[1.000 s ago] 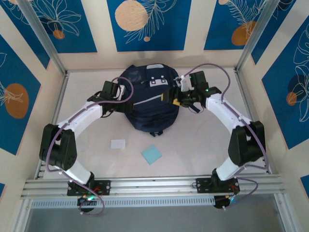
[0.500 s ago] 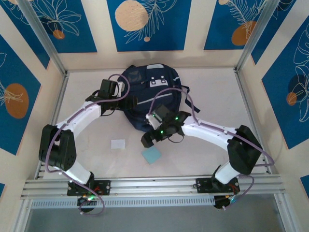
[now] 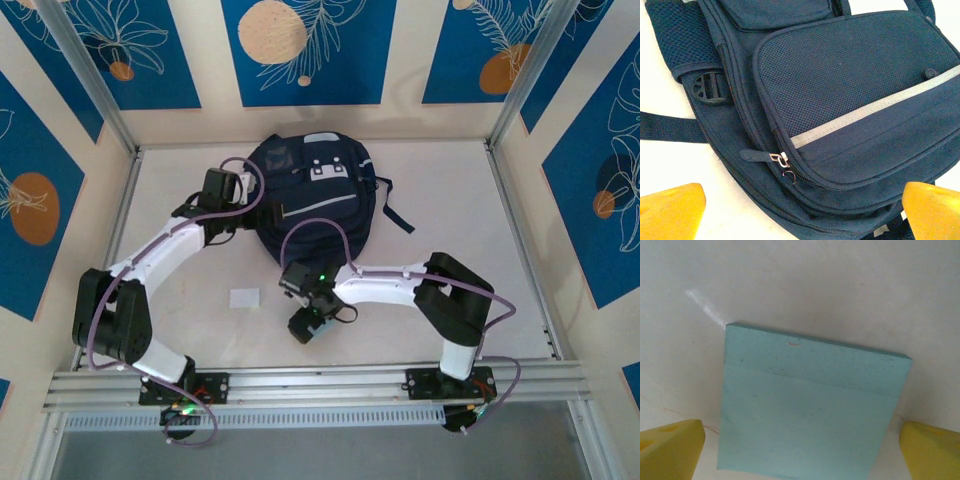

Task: Pack the student bag
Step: Pick up the loose stationery from the bottom-center of the table.

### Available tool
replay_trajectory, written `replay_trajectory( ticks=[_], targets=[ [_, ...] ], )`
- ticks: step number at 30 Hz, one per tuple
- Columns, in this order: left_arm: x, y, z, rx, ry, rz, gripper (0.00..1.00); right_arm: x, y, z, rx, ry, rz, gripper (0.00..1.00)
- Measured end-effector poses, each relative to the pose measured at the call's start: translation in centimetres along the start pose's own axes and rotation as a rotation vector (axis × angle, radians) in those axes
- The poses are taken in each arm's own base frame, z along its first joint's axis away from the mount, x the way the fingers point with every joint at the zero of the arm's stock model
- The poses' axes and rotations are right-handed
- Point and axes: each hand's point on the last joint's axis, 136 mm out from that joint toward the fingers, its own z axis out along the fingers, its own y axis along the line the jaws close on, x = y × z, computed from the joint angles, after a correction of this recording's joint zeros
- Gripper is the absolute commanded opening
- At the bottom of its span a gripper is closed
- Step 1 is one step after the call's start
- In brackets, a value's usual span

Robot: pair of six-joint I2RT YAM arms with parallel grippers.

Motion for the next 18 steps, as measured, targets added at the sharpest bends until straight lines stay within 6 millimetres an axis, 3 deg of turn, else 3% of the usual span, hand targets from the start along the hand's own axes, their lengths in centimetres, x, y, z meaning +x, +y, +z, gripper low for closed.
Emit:
replay_trajectory(
  ticks=[8, 12, 18],
  targets=[
    [0.31, 0.13, 0.09, -0.002, 0.007, -0.002, 1.00, -0.26, -0.05, 0.59, 0.099, 0.018, 0.027, 1.00],
    [0.32, 0.14, 0.09, -0.002, 0.007, -0.002, 1.00, -0.19, 0.04, 0.59, 0.095, 0.021, 0.047, 0.85],
    [0.33, 0.09, 0.09, 0.000, 0.008, -0.002, 0.97, -0.33, 0.02, 0.61, 0.069, 0.018, 0.077, 0.74]
  ],
)
